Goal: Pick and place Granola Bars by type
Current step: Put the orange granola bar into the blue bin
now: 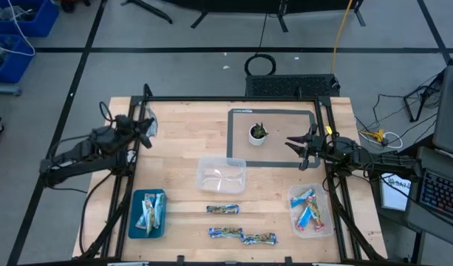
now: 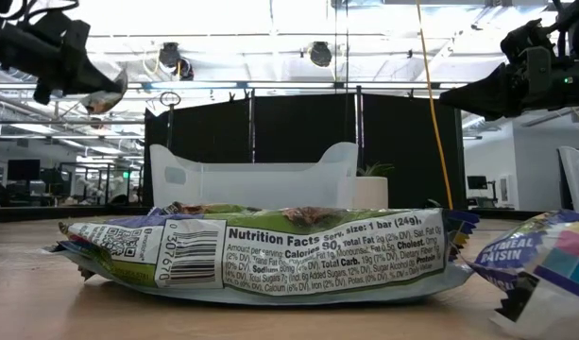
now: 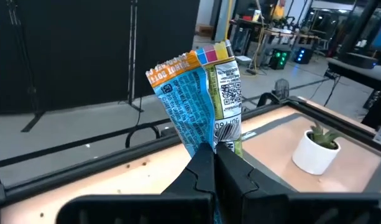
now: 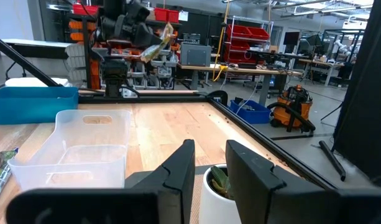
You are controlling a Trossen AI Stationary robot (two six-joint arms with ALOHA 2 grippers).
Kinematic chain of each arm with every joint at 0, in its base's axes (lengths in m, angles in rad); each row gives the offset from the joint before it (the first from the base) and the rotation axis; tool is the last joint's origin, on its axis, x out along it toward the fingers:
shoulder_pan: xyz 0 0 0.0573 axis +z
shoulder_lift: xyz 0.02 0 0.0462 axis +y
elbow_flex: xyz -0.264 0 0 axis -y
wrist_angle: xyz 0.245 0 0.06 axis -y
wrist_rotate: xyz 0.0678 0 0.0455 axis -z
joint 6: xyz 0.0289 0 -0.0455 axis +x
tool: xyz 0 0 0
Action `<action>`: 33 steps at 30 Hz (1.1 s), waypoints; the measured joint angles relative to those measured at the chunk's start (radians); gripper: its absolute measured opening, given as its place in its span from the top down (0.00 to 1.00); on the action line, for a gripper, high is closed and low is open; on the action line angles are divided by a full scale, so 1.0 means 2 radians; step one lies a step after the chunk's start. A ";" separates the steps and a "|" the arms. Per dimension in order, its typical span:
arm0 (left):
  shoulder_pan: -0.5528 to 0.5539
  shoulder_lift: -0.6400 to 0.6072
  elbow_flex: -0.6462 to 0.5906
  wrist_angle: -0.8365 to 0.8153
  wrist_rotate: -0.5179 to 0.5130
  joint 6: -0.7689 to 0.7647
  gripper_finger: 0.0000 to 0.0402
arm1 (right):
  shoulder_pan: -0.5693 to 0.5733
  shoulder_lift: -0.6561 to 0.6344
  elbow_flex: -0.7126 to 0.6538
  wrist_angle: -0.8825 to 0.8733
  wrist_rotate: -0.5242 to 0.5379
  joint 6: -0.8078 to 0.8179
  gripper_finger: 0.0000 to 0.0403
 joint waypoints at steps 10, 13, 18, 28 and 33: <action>0.000 -0.021 -0.017 0.014 0.170 0.008 0.99 | 0.000 0.000 0.000 0.000 0.000 0.000 0.80; 0.000 -0.020 -0.017 0.034 0.261 0.011 1.00 | 0.000 0.000 0.000 0.000 0.000 0.000 0.80; -0.002 -0.020 -0.017 0.066 0.382 -0.014 0.99 | 0.000 0.000 0.000 0.000 0.000 0.000 0.80; -0.041 0.006 -0.017 0.016 0.485 -0.140 0.98 | 0.000 0.000 0.000 0.000 0.000 0.000 0.80; -0.082 0.047 -0.017 -0.040 0.456 -0.264 0.99 | 0.000 0.000 0.000 0.000 0.000 0.000 0.80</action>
